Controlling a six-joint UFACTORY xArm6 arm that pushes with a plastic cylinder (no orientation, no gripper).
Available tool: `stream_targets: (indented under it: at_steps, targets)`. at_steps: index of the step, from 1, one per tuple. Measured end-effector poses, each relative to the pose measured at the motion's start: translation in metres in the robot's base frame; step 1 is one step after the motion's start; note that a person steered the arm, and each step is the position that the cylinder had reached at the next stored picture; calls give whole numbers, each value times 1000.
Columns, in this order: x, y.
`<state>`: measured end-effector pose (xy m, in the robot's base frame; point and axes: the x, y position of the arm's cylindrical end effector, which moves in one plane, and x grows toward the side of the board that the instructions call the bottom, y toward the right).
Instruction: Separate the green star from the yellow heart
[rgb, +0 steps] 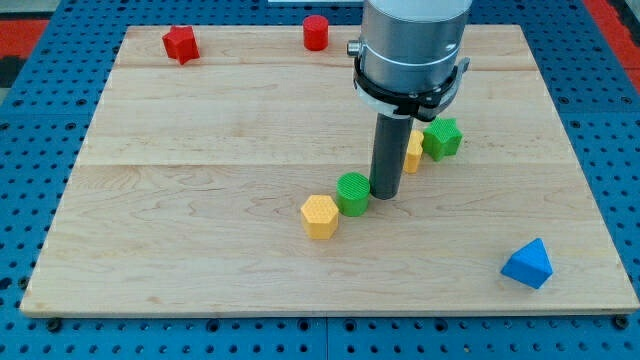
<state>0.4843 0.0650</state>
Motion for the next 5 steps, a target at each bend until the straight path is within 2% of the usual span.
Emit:
stream_targets:
  at_steps: [5]
  targets:
    - [9,-13]
